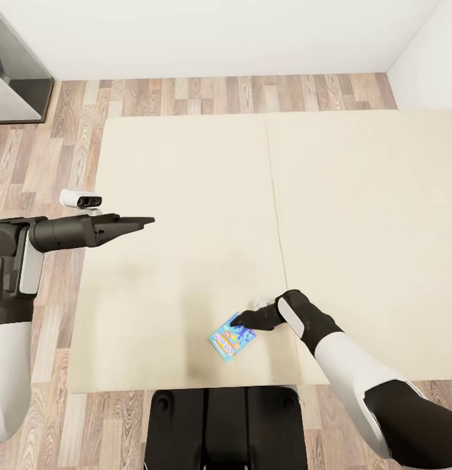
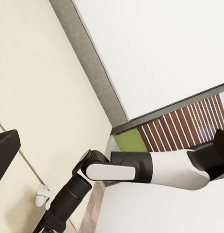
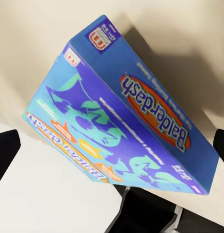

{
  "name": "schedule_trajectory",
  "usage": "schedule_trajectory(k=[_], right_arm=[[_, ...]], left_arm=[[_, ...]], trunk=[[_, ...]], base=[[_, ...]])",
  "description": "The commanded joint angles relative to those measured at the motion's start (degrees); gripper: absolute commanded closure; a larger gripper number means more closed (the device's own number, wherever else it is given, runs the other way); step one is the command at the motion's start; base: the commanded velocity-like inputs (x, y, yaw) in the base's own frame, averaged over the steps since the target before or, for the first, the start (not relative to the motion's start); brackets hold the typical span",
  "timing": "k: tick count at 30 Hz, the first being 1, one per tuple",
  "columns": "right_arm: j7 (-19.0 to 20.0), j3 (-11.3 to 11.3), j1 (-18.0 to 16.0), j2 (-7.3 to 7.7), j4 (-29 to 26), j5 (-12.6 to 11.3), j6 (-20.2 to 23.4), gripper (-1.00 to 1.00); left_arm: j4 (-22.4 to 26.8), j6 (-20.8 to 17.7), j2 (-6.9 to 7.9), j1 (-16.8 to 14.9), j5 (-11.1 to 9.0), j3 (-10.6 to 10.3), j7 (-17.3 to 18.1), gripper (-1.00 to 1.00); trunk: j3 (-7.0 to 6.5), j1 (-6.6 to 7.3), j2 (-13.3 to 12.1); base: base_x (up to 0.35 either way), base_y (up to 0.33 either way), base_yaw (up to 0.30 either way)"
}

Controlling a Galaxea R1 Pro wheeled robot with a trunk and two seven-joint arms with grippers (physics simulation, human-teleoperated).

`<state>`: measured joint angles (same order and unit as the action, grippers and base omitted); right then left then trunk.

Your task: Put all the toys in the child's room - the three board games (two on the bed and one on the table), the two jigsaw puzzles on the table, and the tennis ball on the table - inside the toy box on the table in the child's room.

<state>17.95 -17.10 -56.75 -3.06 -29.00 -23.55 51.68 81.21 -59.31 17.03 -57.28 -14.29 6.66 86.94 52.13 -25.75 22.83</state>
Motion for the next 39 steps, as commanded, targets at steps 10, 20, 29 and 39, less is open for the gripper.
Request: schedule_trajectory(k=[10, 20, 29, 39], right_arm=[[3.28, -0.46, -0.03, 0.33, 0.08, 0.73, 0.71, -1.0], [3.75, -0.55, -0.03, -0.13, 0.15, 0.88, 2.81, -1.0], [3.74, -0.56, -0.03, 0.47, 0.7, 0.93, 3.81, -1.0], [3.62, -0.64, -0.03, 0.53, 3.68, 1.11, 3.73, -1.0]], left_arm=[[0.01, -0.58, 0.02, -0.02, -0.01, -0.06, 0.17, -1.0], [0.01, -0.58, 0.02, -0.02, 0.03, -0.07, 0.18, -1.0], [0.01, -0.58, 0.02, -0.02, 0.01, -0.07, 0.17, -1.0], [0.01, -0.58, 0.02, -0.02, 0.03, -0.07, 0.16, -1.0]], trunk=[[0.06, -0.03, 0.09], [0.06, -0.03, 0.09], [0.06, -0.03, 0.09], [0.06, -0.03, 0.09]], base=[[0.0, 0.0, 0.0], [0.0, 0.0, 0.0], [0.0, 0.0, 0.0], [0.0, 0.0, 0.0]])
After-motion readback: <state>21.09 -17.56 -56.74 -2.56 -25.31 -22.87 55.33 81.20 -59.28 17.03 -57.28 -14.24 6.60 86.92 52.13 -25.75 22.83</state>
